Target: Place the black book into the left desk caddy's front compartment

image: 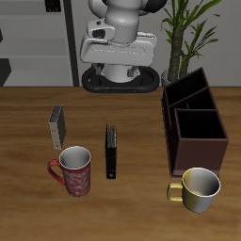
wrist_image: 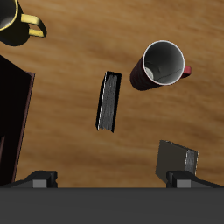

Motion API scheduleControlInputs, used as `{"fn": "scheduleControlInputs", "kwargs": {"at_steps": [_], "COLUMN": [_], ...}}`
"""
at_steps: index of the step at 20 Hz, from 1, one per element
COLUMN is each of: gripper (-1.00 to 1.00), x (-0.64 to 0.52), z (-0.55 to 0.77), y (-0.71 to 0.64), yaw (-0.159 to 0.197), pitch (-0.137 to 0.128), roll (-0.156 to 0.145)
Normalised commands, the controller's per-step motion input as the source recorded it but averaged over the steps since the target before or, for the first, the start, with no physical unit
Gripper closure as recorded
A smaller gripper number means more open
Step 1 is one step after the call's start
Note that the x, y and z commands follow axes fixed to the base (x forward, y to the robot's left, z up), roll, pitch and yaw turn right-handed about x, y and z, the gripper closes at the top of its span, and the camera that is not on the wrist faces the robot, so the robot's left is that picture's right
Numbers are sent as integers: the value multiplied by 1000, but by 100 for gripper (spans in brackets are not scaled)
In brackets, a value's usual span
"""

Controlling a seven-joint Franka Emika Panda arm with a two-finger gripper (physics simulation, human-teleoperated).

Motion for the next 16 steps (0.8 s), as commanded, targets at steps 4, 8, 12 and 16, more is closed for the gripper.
{"fn": "scheduleControlInputs", "kwargs": {"at_steps": [4, 8, 12, 16], "gripper": [-100, -100, -100, -100], "x": [168, 212, 138, 151], "z": [-2, 10, -56, -97], "y": [-100, -21, 39, 67], "yaw": [15, 37, 5, -23], "pitch": [-10, -26, 0, -26], "roll": [-15, -18, 10, 43]}}
